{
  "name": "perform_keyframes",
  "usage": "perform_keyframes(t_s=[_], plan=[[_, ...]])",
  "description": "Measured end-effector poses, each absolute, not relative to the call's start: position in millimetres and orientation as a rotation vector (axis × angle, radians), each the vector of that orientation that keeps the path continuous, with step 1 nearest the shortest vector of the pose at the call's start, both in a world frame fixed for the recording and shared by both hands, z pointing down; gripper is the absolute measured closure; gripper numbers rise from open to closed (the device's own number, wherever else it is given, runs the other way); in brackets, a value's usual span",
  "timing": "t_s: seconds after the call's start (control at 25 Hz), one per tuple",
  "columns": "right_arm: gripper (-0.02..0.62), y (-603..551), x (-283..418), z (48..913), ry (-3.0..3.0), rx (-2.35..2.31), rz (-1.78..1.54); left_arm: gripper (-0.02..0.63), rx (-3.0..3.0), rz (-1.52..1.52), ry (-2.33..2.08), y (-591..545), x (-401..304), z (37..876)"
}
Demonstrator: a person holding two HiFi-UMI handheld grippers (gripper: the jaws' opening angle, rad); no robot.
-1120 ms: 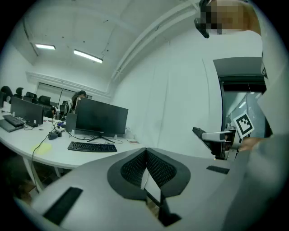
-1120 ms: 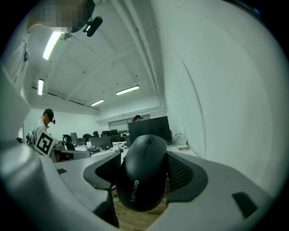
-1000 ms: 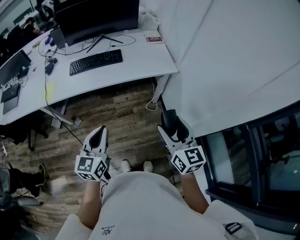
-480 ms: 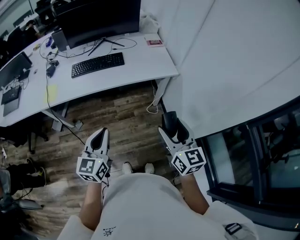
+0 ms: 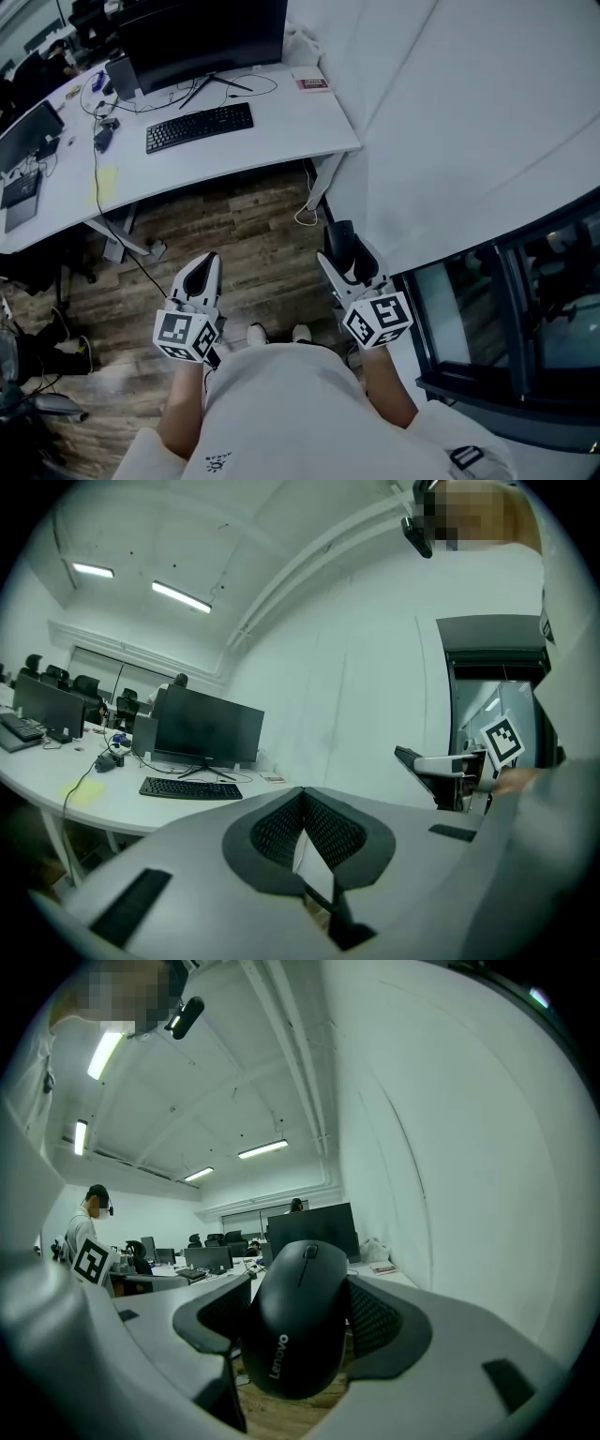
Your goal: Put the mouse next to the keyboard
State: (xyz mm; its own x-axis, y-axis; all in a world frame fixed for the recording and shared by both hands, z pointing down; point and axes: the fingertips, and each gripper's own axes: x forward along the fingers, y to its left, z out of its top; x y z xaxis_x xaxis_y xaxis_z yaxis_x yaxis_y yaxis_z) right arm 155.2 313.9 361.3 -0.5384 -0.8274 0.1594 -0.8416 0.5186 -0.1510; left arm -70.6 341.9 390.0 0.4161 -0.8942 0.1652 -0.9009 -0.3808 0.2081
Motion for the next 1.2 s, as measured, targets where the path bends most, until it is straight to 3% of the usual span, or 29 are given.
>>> perform_keyframes(t_s=[1.2], plan=[[0.270, 328, 98, 357, -2.656, 1.477, 0.284, 0.595, 2.438, 0.013, -1.522, 354, -125, 398]])
